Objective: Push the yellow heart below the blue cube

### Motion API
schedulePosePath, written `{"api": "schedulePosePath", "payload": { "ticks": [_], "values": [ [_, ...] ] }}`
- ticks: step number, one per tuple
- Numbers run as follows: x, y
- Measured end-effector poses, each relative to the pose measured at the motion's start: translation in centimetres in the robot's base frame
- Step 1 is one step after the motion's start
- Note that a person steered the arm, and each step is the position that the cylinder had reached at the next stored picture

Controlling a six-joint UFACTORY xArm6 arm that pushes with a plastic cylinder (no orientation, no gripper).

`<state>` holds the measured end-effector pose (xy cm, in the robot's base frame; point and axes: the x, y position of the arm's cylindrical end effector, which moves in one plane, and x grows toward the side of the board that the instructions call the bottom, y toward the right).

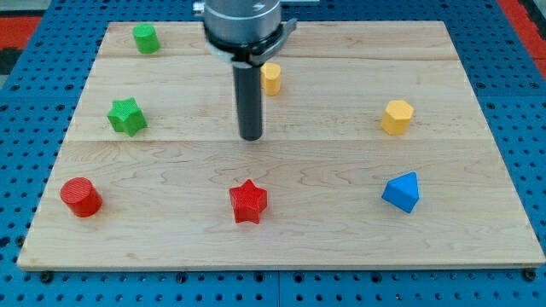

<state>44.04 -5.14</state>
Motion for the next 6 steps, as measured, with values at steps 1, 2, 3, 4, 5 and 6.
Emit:
{"api": "schedulePosePath", "payload": {
  "ticks": [1,2,3,4,5,6],
  "values": [
    [0.7,-6.9],
    [2.5,-7.6],
    [3.9,-7.8],
    [6.5,-7.8],
    [8.0,-8.6],
    [11.2,-7.1]
  ]
}}
